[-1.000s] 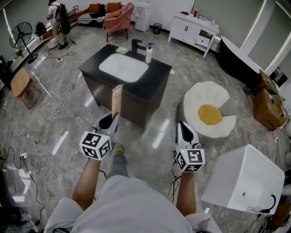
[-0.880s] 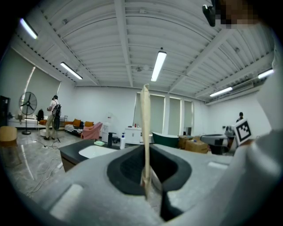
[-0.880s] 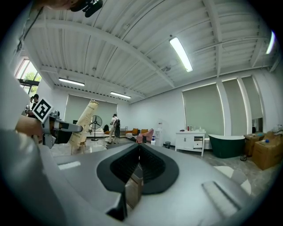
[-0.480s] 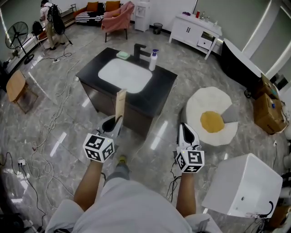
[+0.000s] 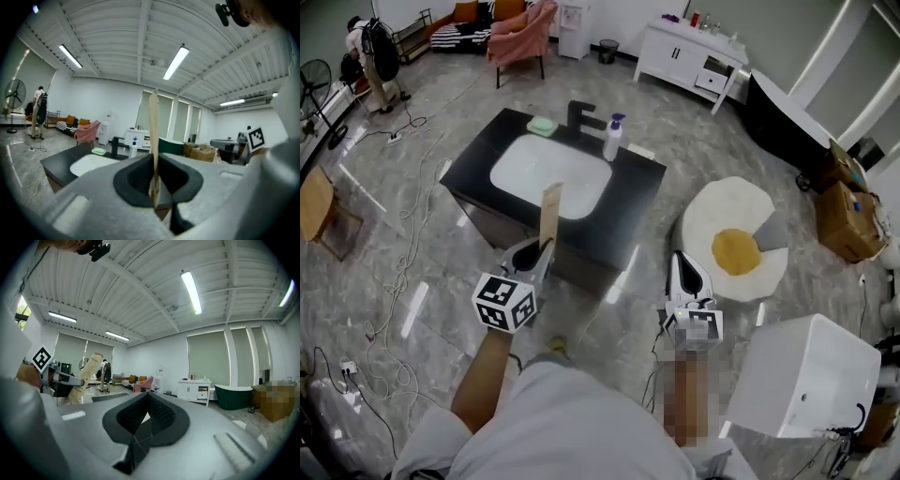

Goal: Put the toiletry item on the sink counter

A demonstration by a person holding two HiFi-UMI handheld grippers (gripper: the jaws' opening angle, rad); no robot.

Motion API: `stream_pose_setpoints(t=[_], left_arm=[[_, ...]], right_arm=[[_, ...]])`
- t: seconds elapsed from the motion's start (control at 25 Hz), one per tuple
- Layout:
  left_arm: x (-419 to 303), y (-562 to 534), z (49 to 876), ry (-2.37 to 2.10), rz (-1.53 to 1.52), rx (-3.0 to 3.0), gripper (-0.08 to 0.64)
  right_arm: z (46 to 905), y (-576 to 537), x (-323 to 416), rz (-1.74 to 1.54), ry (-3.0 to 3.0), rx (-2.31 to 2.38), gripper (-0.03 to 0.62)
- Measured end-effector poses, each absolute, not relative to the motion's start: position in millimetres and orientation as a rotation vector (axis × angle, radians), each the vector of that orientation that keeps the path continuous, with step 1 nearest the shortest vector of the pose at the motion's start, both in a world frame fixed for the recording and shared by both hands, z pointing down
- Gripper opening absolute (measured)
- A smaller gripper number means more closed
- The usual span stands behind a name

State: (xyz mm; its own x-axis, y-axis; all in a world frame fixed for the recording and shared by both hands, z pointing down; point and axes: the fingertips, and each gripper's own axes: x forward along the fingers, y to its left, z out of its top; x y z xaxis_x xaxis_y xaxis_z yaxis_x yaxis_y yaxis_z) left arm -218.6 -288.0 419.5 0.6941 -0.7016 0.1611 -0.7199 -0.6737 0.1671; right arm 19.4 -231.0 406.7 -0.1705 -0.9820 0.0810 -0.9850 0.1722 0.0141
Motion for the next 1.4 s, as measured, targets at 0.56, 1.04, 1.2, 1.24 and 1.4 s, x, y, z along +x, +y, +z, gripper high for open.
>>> stream_pose_setpoints(t=[0.56, 1.04, 1.2, 1.24, 1.4], left_arm=[[-170, -383, 438, -0.838, 0.215, 2.725, 0.025], [-93, -435, 465, -0.761, 0.315, 2.675, 0.025], [-59, -460, 479, -0.76, 0.353, 2.653, 0.026], [-51, -466, 483, -0.759, 0.361, 2.647, 0.026], [-21, -492, 506, -0.734, 0.414, 2.612, 0.026]], right_arm=[[405, -297, 47, 0.101, -2.183, 2.15, 0.003], [418, -364, 113, 0.135, -2.2, 2.153, 0.003], [427, -394, 145, 0.158, -2.215, 2.154, 0.003], [430, -402, 151, 0.164, -2.217, 2.152, 0.003], [444, -431, 174, 0.195, -2.227, 2.136, 0.003]])
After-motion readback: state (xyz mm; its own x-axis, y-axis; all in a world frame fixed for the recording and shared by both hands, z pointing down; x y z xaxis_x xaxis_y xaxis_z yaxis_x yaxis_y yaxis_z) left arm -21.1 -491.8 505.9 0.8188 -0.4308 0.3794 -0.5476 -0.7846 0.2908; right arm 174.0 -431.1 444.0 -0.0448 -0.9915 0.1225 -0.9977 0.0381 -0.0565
